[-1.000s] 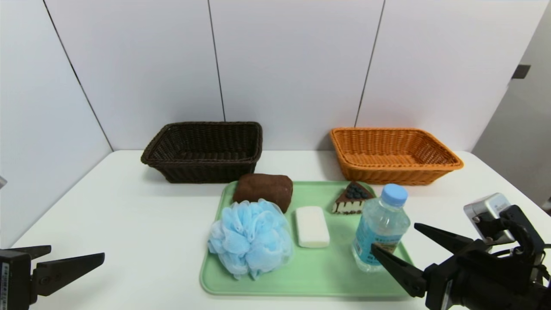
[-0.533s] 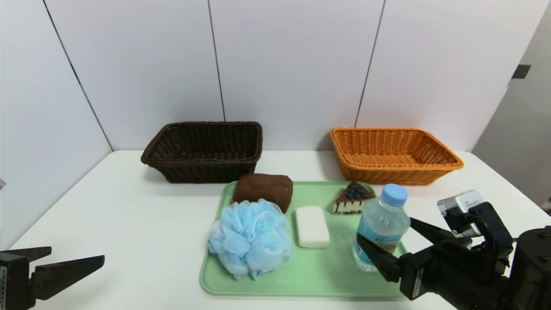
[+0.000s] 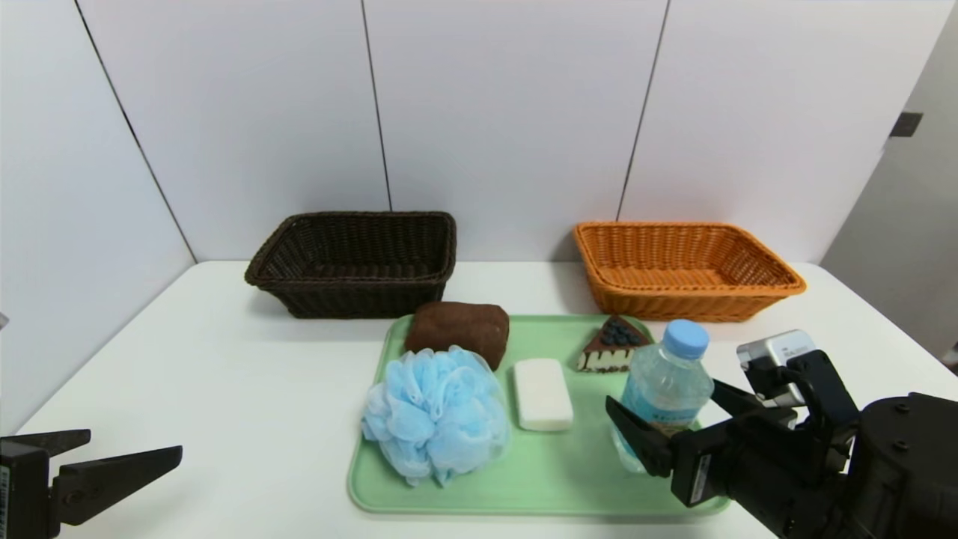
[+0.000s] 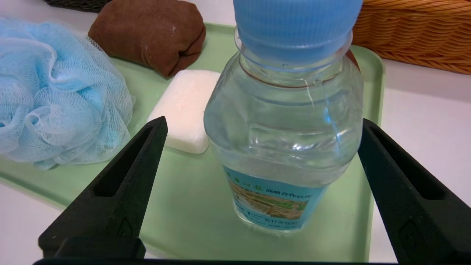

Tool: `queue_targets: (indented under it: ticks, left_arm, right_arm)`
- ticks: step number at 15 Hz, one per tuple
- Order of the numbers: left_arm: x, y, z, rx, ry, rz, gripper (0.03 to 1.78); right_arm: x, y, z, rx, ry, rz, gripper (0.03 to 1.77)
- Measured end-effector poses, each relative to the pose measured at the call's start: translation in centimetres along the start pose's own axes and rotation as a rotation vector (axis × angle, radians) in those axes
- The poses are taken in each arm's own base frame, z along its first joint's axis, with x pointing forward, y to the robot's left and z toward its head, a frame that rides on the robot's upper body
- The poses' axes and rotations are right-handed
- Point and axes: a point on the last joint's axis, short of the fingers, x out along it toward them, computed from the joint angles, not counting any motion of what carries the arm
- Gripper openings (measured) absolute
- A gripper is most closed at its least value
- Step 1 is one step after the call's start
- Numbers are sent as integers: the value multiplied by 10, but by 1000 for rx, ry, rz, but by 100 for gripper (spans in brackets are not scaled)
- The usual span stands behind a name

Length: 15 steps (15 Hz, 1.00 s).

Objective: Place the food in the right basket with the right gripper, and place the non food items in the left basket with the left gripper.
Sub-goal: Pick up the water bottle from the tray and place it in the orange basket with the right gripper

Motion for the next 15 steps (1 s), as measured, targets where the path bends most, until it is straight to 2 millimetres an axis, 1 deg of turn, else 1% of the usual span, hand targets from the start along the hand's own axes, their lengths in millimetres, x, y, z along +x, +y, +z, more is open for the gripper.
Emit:
queue_targets:
  ticks: [7, 15]
  left_arm:
    - [1, -1, 0, 9, 4, -13, 169]
    - [0, -3, 1, 20, 5, -30, 169]
  right_arm:
    - [8, 0, -10, -2, 13, -28, 171]
    - [16, 2, -12, 7, -9, -53, 171]
